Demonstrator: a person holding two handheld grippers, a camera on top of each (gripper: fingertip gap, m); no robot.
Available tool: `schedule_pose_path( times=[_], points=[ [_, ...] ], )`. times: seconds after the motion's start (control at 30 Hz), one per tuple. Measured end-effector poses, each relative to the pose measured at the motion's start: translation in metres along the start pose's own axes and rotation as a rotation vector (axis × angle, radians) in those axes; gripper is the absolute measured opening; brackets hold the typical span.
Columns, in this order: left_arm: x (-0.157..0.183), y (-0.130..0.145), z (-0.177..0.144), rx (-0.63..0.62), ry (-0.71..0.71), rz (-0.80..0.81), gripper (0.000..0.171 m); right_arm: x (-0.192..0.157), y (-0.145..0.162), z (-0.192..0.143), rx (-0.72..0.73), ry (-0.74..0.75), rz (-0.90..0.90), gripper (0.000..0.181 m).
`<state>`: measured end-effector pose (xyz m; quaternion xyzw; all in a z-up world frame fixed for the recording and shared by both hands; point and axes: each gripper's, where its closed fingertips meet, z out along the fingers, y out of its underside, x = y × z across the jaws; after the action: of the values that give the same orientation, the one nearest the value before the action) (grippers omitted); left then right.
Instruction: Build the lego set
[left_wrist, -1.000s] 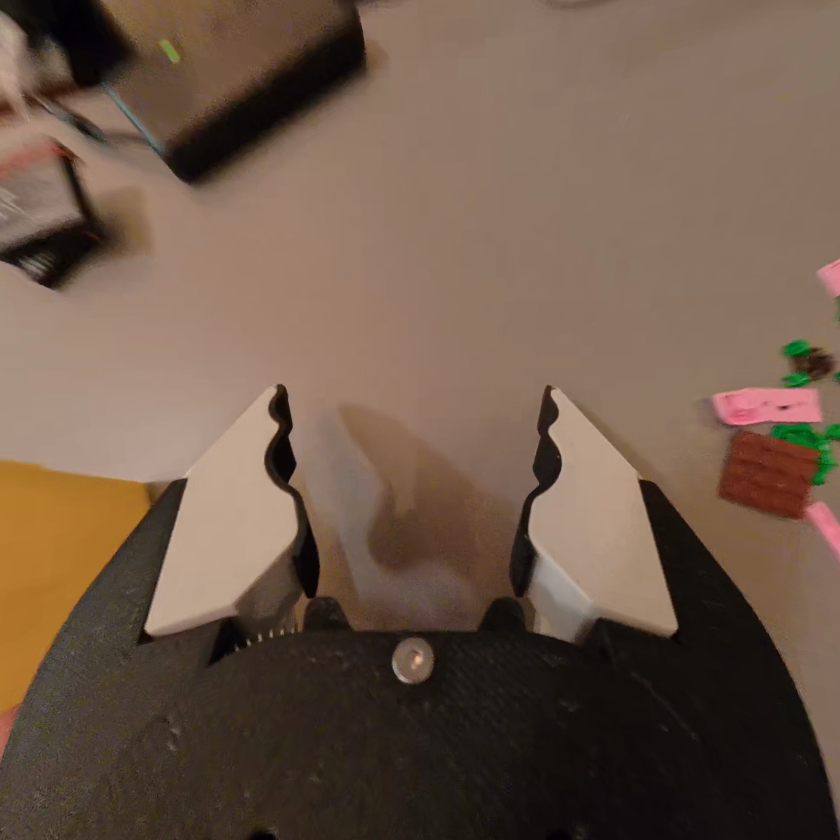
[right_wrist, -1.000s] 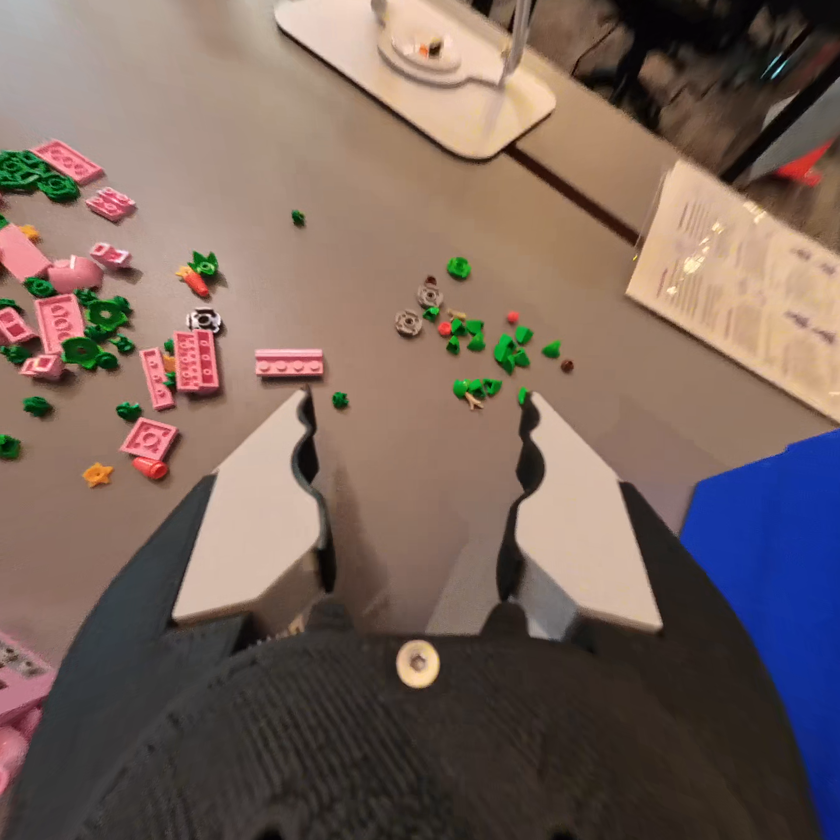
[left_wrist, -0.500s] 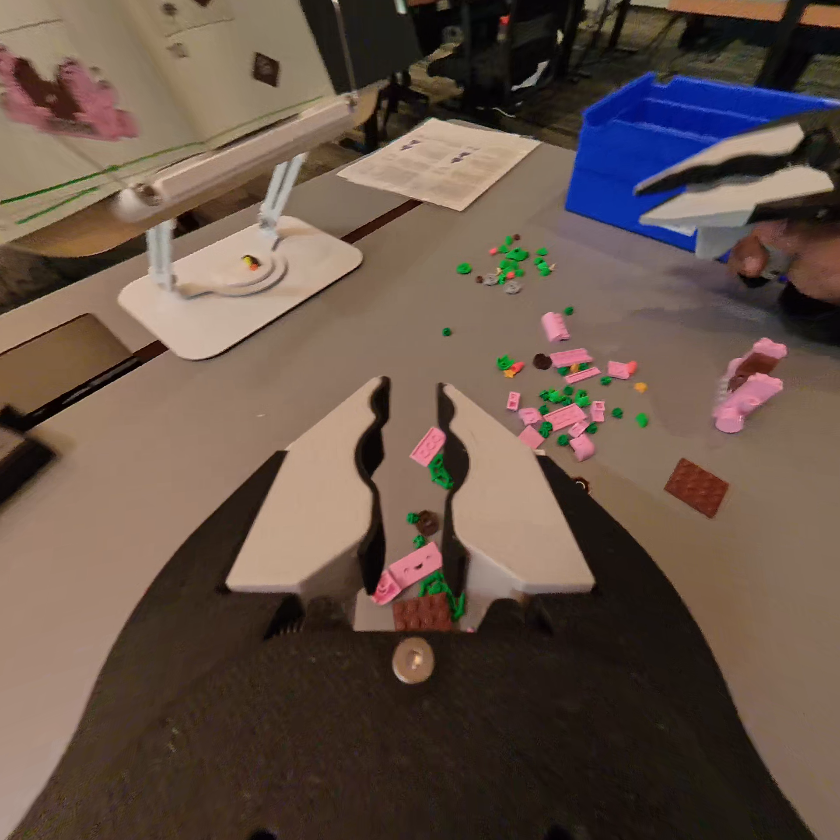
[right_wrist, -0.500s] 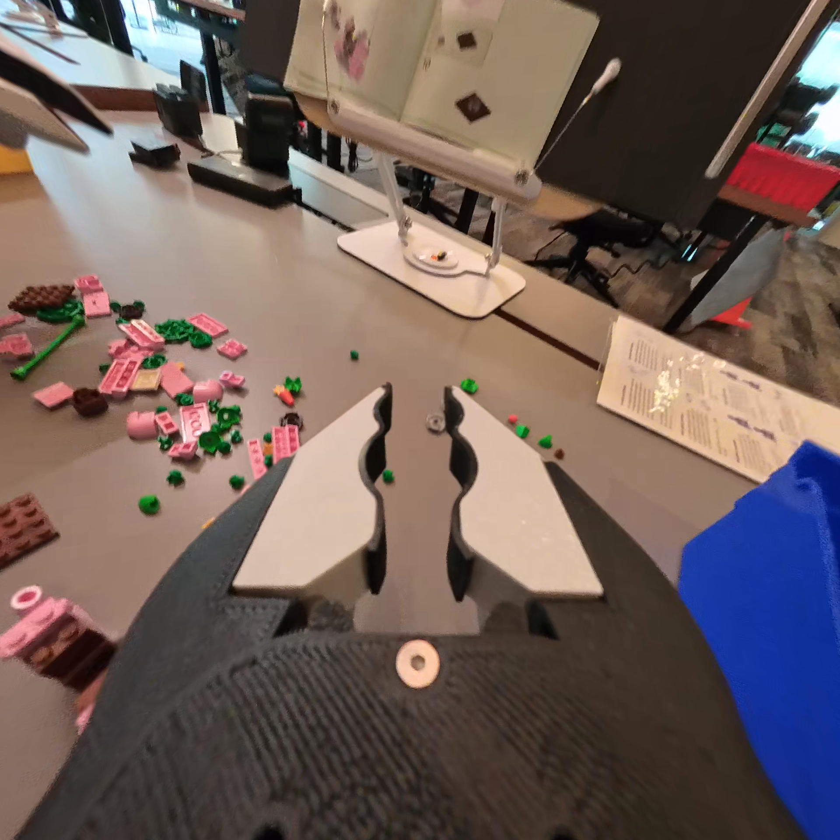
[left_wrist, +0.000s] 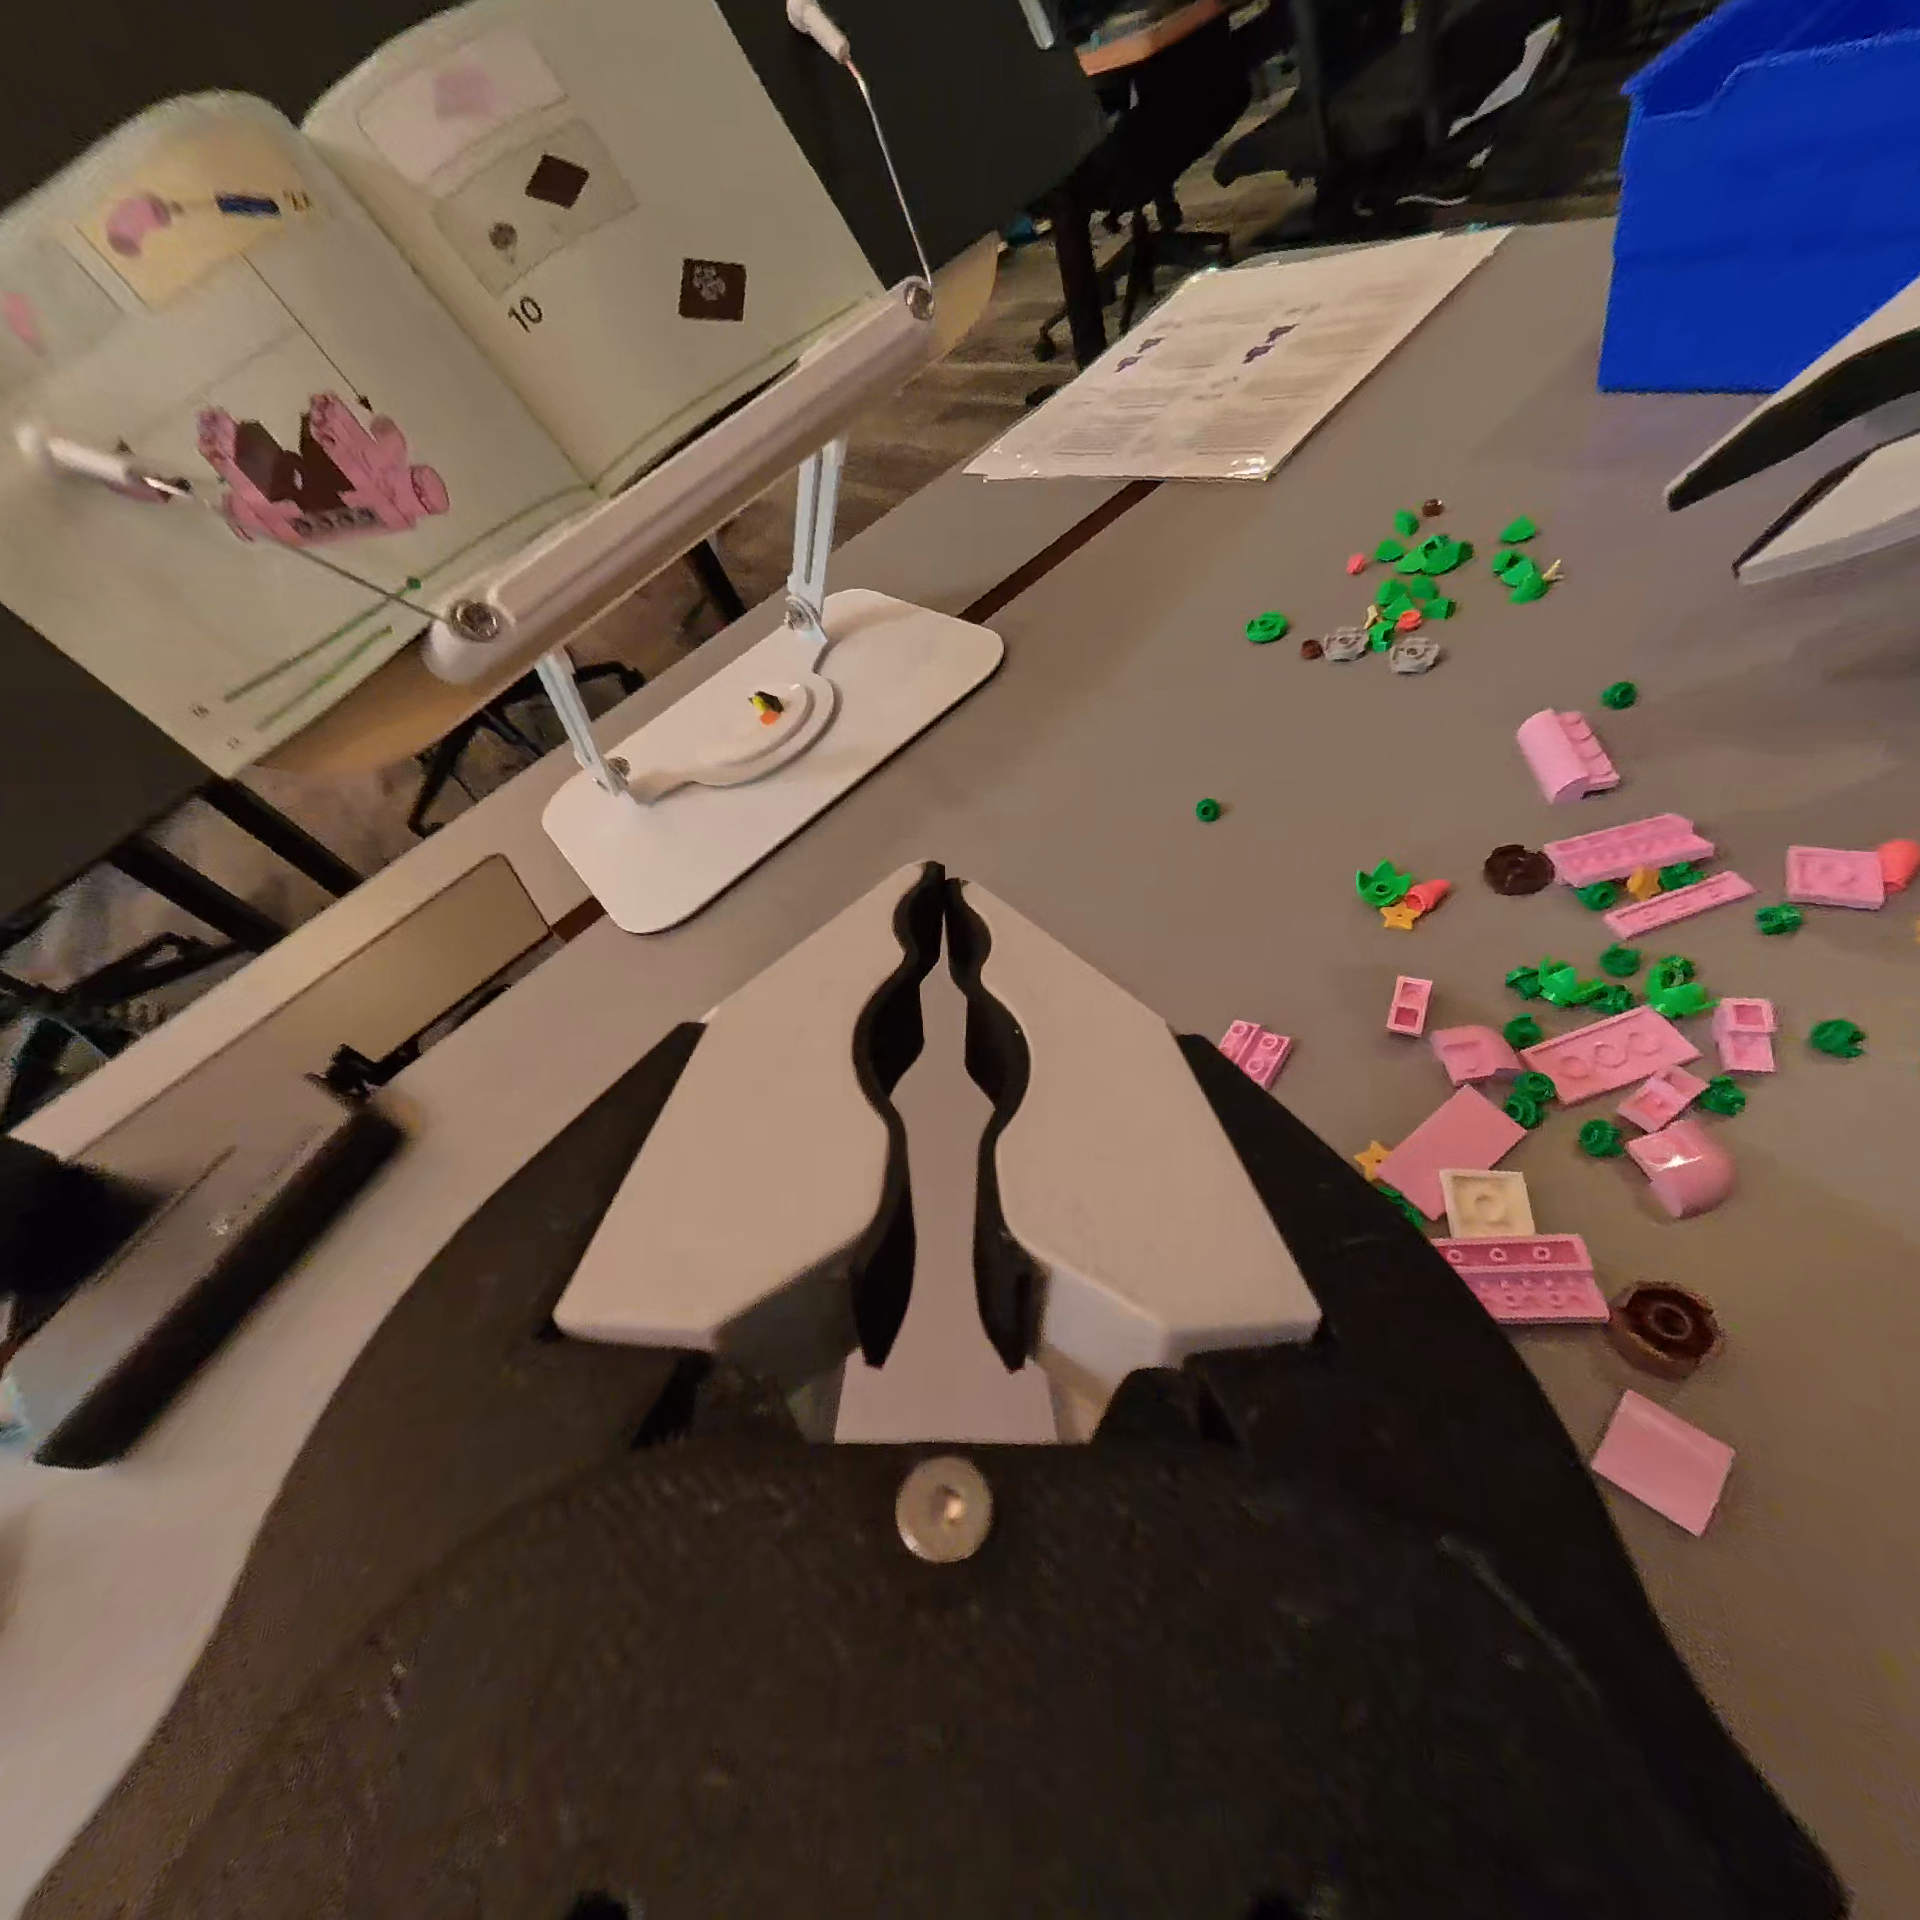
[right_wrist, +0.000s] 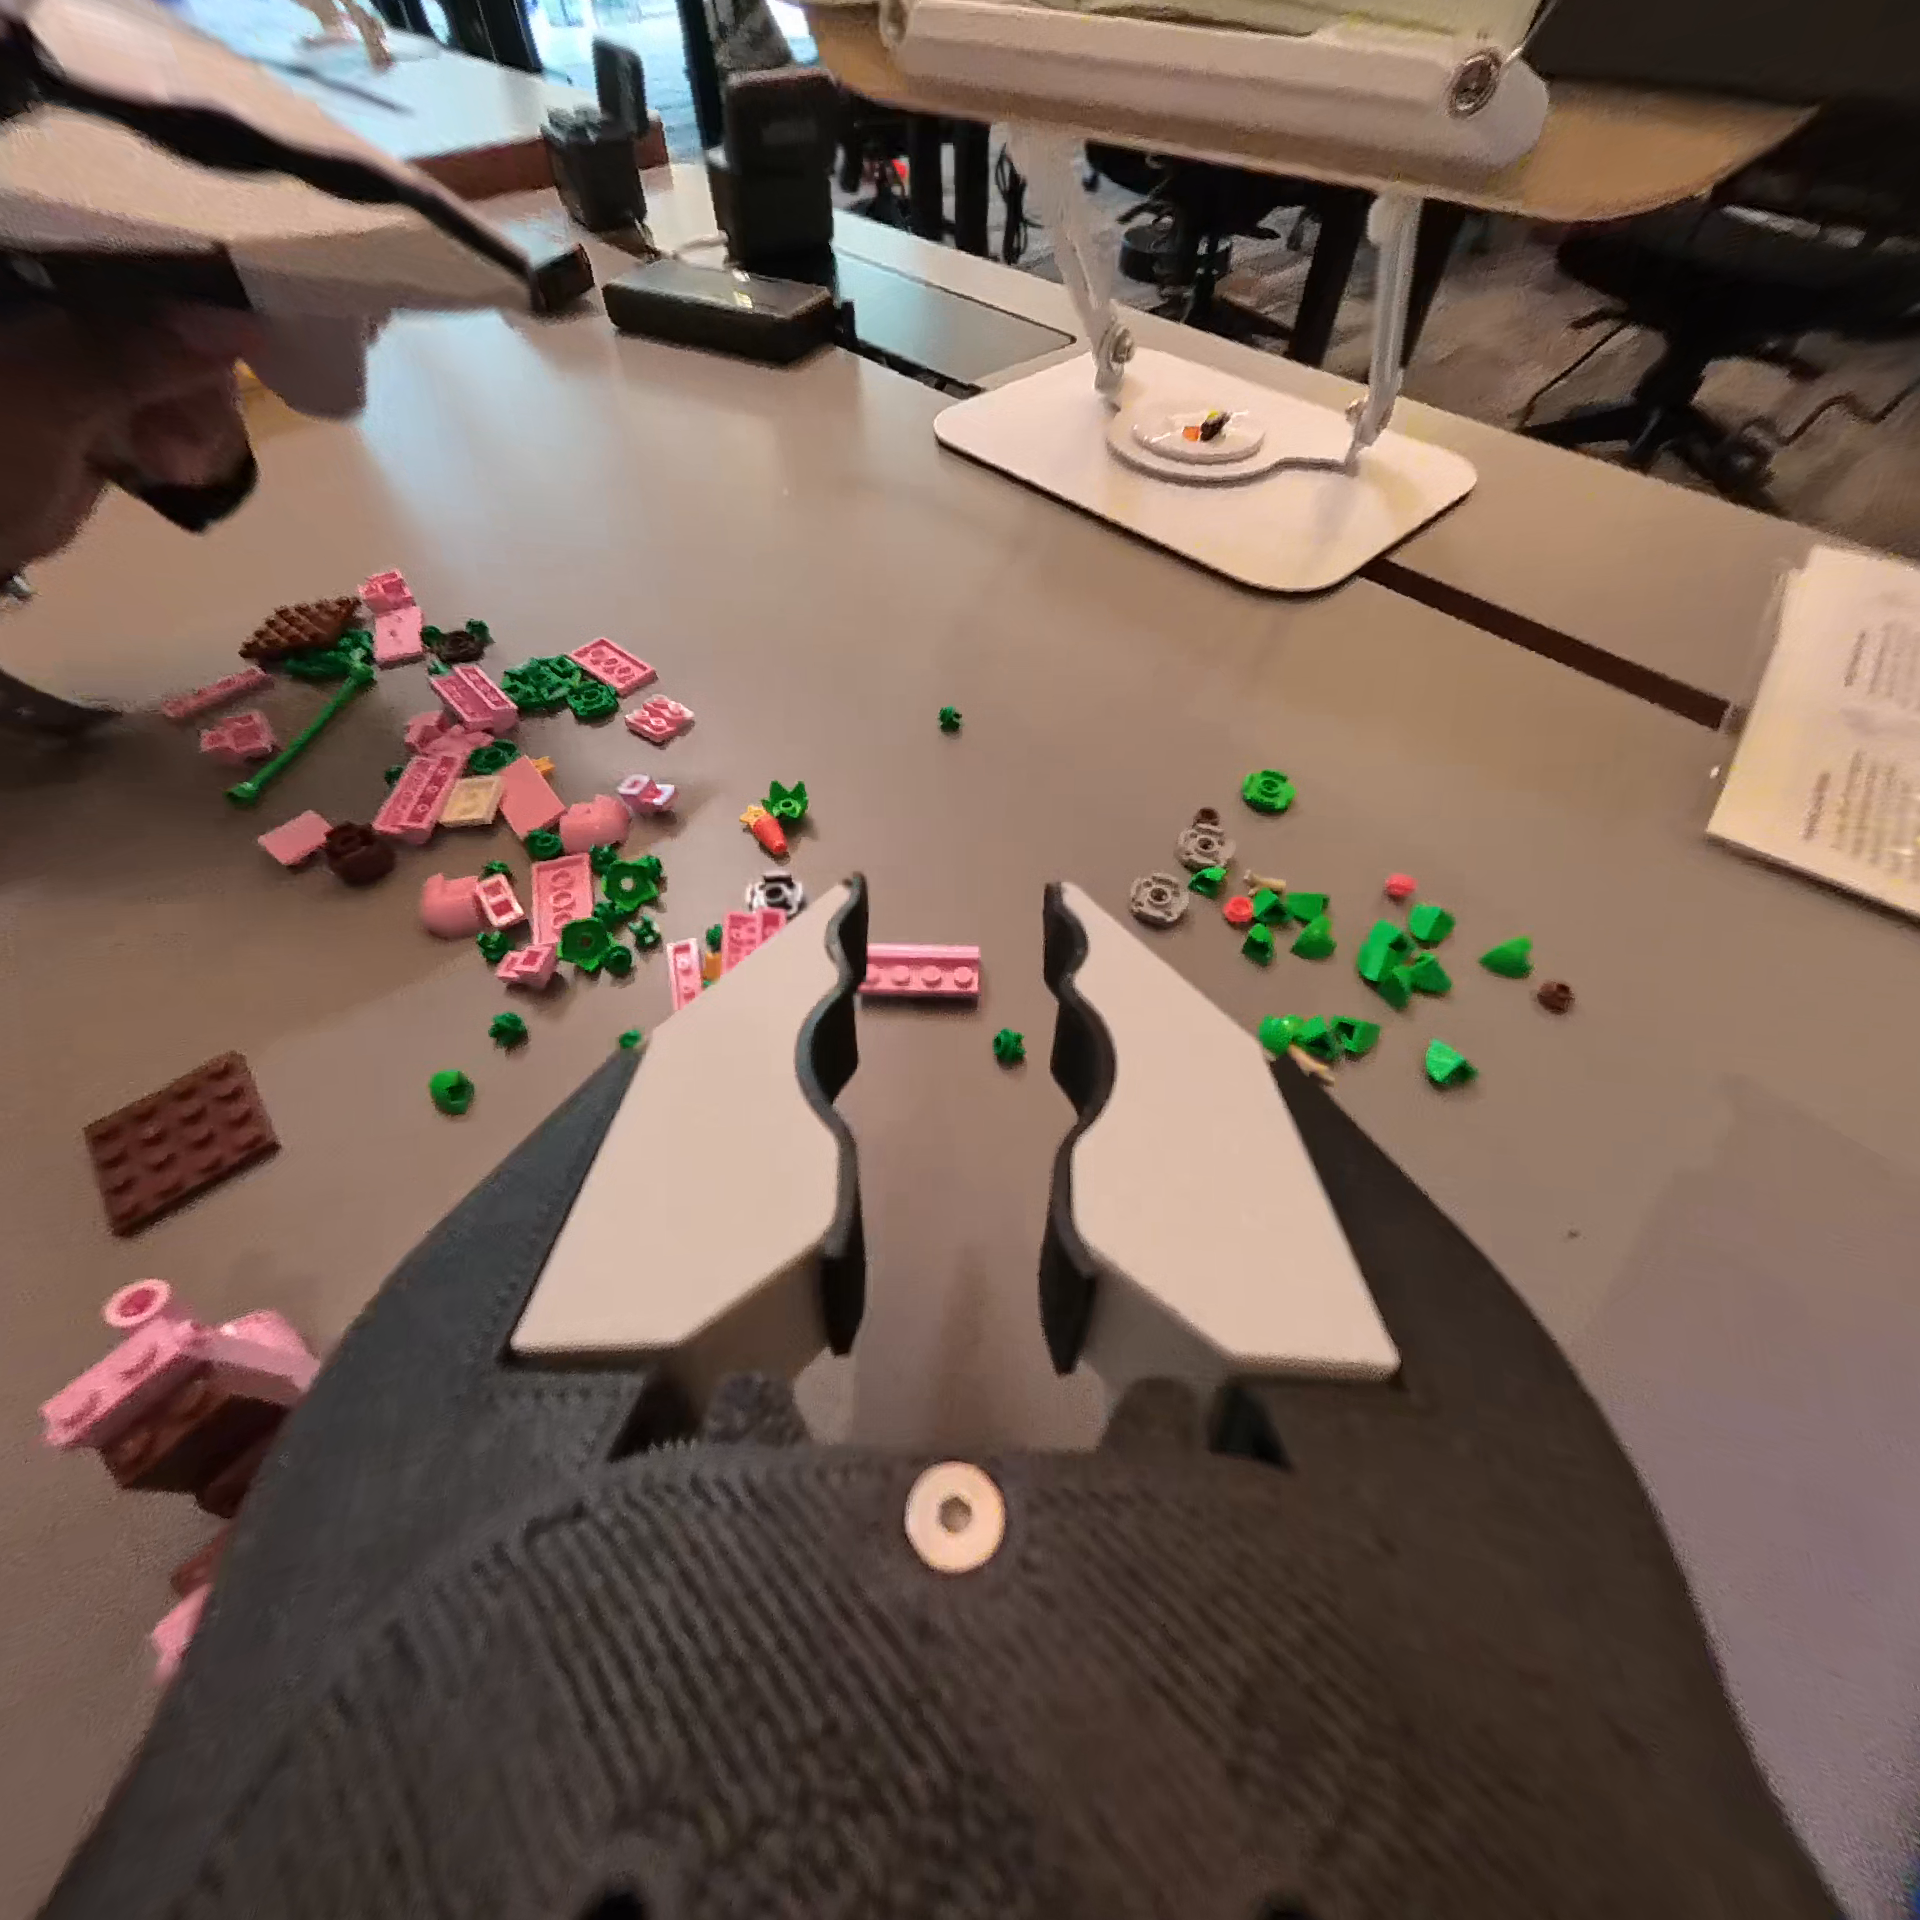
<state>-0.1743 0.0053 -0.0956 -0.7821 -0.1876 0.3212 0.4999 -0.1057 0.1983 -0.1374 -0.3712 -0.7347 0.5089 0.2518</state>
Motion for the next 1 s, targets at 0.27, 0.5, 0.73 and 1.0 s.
schedule_pose_path(
  times=[0.27, 0.5, 0.73, 1.0],
  points=[
    [0.009, -0.005, 0.000, 0.026, -0.035, -0.021, 0.000, 0.004, -0.003, -0.003, 0.006, 0.015, -0.013, 0.033],
    [0.028, -0.007, -0.002, 0.054, 0.048, -0.048, 0.000, 0.013, -0.007, -0.009, 0.016, 0.108, -0.090, 0.032],
    [0.011, -0.005, -0.008, 0.065, 0.008, -0.062, 0.000, 0.018, -0.010, -0.012, 0.038, 0.090, -0.051, 0.032],
    [-0.001, 0.005, -0.010, 0.077, 0.020, -0.149, 0.000, 0.008, -0.008, -0.005, 0.008, 0.090, -0.117, 0.034]
  ],
)
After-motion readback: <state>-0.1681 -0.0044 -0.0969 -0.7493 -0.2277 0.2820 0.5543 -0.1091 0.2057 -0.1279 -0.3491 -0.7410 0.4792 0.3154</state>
